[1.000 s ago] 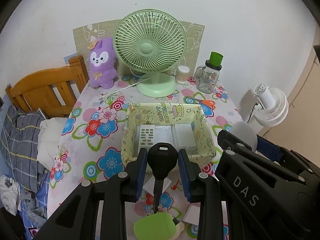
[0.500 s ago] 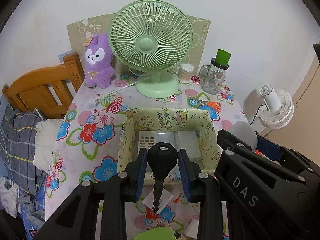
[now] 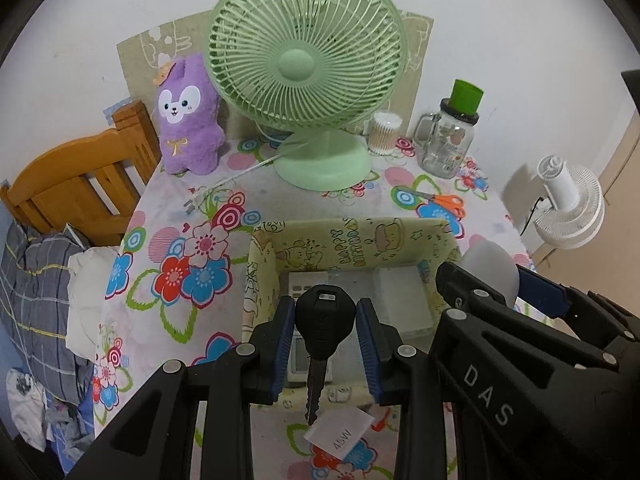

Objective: Organize rigid objects
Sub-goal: 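Lift key and round case and carry both over the fabric box, then lower key and round case into the box and open both tools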

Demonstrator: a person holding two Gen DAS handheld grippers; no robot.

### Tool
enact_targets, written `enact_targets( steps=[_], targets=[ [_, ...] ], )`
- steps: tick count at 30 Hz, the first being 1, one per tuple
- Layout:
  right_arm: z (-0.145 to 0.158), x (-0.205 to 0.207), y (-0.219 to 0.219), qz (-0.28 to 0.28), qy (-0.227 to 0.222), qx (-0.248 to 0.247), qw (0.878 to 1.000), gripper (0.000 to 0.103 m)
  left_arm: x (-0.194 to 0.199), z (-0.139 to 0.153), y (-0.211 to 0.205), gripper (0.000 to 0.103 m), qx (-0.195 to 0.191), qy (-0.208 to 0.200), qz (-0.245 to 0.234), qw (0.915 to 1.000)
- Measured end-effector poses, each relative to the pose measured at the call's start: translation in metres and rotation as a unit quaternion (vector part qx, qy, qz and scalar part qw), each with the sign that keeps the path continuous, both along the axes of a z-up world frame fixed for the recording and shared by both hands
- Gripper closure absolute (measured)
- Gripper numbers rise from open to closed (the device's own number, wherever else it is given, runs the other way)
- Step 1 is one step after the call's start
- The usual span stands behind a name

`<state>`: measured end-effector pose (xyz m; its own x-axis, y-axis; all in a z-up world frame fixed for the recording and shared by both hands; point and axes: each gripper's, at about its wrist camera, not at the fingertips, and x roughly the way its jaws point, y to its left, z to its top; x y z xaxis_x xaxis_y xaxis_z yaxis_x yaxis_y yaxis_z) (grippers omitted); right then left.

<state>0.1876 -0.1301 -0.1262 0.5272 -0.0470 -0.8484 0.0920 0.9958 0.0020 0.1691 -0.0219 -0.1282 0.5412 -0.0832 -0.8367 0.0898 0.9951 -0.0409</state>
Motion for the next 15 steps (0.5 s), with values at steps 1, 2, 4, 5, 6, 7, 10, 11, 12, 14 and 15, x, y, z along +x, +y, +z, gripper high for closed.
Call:
enact_targets(
  steps=[1,2,4,5,6,7,10,11,12,14,15],
  targets=[
    [-0.002,0.002,0.001,0.000,0.003,0.001,1.000,0.046,0.003,-0.004,0.001,0.071,0.002,0.002,0.000,1.0000],
    [-0.005,0.003,0.002,0.001,0.005,0.001,1.000,0.046,0.004,-0.006,0.001,0.071,0.003,0.004,-0.001,1.0000],
    [-0.010,0.006,0.004,0.002,0.009,-0.002,1.000,0.046,0.007,-0.011,0.003,0.071,0.007,0.007,0.001,1.0000],
    [-0.012,0.007,0.005,0.001,0.011,-0.002,1.000,0.046,0.009,-0.015,0.003,0.072,0.007,0.010,0.001,0.9999],
    [-0.015,0.008,0.004,0.000,0.014,-0.001,1.000,0.046,0.010,-0.017,0.003,0.071,0.007,0.012,0.002,0.9999],
    [-0.017,0.009,0.004,0.000,0.016,-0.001,1.000,0.046,0.012,-0.020,0.004,0.071,0.007,0.015,0.001,0.9999],
    [-0.025,0.011,0.003,-0.004,0.025,0.002,1.000,0.046,0.015,-0.028,0.004,0.071,0.010,0.022,0.003,0.9997],
    [-0.028,0.011,0.002,-0.005,0.026,0.001,1.000,0.046,0.016,-0.032,0.003,0.071,0.010,0.027,0.001,0.9996],
    [-0.030,0.011,0.002,-0.005,0.027,-0.001,1.000,0.046,0.016,-0.034,0.003,0.071,0.011,0.030,-0.001,0.9995],
    [-0.036,0.011,0.002,-0.005,0.030,-0.003,1.000,0.045,0.017,-0.040,0.002,0.071,0.016,0.036,-0.007,0.9992],
    [-0.038,0.011,0.002,-0.005,0.032,-0.002,0.999,0.045,0.018,-0.043,0.001,0.071,0.017,0.039,-0.007,0.9991]
  ],
)
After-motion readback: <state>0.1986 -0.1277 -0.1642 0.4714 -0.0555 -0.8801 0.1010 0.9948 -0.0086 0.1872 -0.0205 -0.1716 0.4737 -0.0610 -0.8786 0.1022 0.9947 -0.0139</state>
